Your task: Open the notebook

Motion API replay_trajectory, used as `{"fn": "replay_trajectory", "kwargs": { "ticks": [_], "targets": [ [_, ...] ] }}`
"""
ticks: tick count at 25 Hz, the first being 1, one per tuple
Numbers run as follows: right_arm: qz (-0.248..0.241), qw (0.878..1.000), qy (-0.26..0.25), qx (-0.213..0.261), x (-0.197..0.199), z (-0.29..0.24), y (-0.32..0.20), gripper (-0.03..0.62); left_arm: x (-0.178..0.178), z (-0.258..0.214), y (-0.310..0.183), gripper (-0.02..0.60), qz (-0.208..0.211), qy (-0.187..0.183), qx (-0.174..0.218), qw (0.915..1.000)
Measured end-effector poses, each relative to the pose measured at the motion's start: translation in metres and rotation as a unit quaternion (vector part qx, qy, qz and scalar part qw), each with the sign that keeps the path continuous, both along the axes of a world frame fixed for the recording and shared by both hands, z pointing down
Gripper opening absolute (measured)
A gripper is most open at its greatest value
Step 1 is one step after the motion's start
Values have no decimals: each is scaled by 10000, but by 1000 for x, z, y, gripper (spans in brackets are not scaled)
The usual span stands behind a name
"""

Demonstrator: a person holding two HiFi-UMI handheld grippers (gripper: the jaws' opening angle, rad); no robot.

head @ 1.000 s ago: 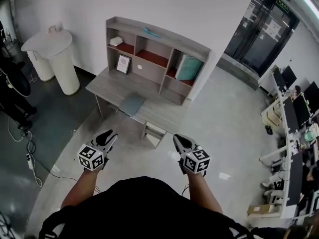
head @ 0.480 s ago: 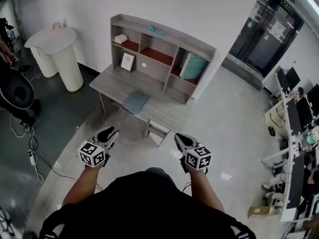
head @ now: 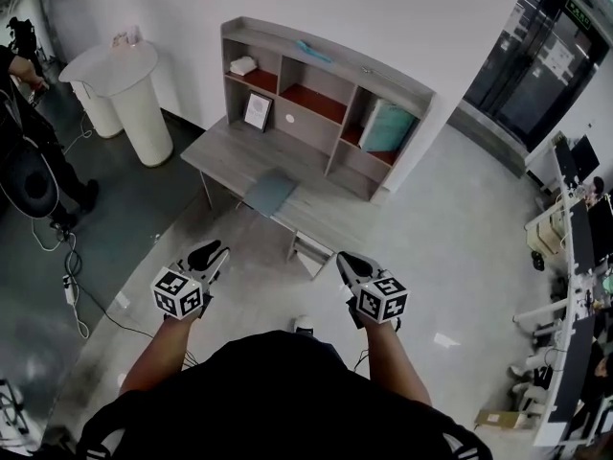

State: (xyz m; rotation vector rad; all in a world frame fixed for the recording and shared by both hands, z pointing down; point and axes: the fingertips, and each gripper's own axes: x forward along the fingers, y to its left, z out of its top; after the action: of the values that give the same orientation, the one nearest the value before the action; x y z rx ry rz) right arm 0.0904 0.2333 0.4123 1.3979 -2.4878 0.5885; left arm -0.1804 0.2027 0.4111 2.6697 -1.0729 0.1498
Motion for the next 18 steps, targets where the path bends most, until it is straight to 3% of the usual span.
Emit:
{"fn": "replay_trajectory", "kwargs": {
  "ticks": [10,18],
  "targets": [
    [-566,9980,-52,-277,65,31,-87,2,65,17,-66,114,-506,-268,-226,9981],
    [-1286,9913,16,-278,73,38,-149,2,86,22,-99,114,-1123,-369,-342,9924]
  ]
}}
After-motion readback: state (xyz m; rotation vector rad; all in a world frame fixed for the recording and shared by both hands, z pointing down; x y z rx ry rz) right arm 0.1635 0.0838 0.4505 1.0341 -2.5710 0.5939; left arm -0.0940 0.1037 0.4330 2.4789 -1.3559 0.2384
